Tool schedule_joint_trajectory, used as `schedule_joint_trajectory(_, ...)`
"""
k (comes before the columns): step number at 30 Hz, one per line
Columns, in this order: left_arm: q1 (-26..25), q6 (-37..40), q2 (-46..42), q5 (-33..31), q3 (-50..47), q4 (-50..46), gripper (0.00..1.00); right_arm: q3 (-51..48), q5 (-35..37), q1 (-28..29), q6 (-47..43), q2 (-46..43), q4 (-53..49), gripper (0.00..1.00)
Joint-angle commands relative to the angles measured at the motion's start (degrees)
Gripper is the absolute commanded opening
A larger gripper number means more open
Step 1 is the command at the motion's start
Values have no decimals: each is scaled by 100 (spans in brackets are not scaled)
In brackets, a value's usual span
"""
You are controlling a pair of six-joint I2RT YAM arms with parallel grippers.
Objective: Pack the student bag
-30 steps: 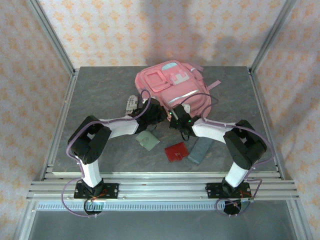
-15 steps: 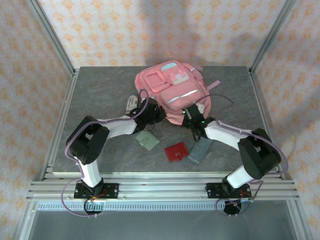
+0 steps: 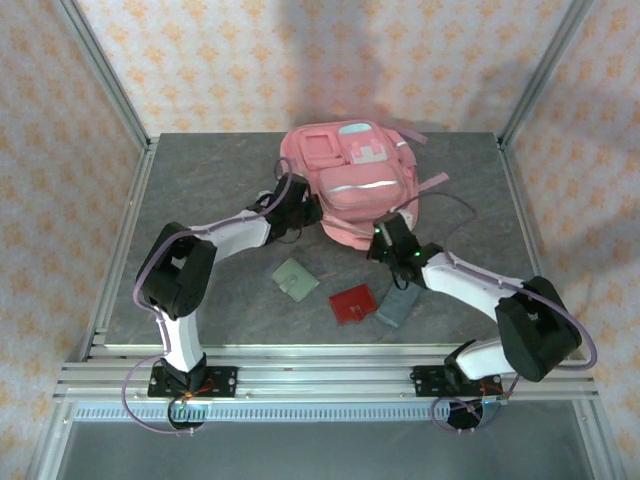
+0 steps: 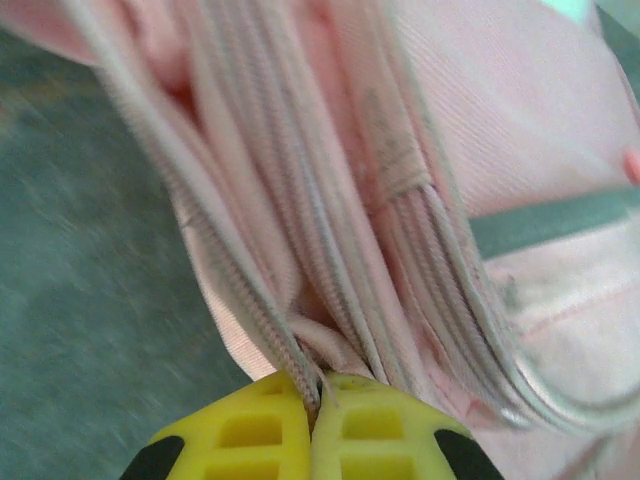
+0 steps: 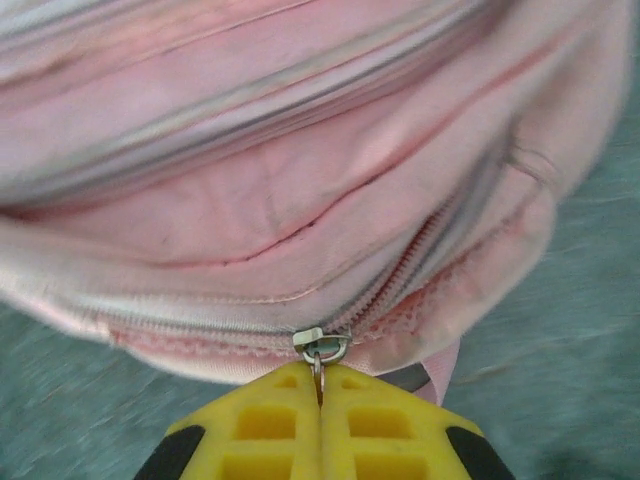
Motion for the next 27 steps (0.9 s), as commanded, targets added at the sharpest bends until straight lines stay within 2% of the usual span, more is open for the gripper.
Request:
schedule_joint_trajectory(1,368,345,-4,-537,641,114,9,262,-529,456,219,227,272,0)
schedule_joint_trajectory(3,498,346,-92,-546,728,4,37,404,-758,597,317,420,628,0)
schedule_joint_trajectory(4,523,342,-169,-548,713,-34,47,455,-842,627,356,530,764,0)
schedule_joint_trajectory(6,513,246,-421,-453,449,8,59,574,-947,648,428,751,945,0)
schedule_joint_trajectory(9,426,-197,-926,-192,-375,339,66,630,-1040,648,440,982,1135,0)
schedule_joint_trajectory(14,-157,-820,-1410,-363,-1562,798,75,589,-1077,648,387,1125,1198,0)
schedule_joint_trajectory(19,-630,-1207,-963,-439,-1572,973,79,526,-1058,648,358,1088,1227,0)
schedule_joint_trajectory(24,-863,-1329,-193,-627,-958,900,77,463,-1011,649,355,1029,1253,0)
schedule_joint_trajectory(26,-859,-1370,32,-751,-785,899,63,473,-937,652,326,1007,1190,0)
schedule_joint_trajectory(27,-850,-1370,117,-837,-706,855,46,498,-841,648,302,1012,1103,0)
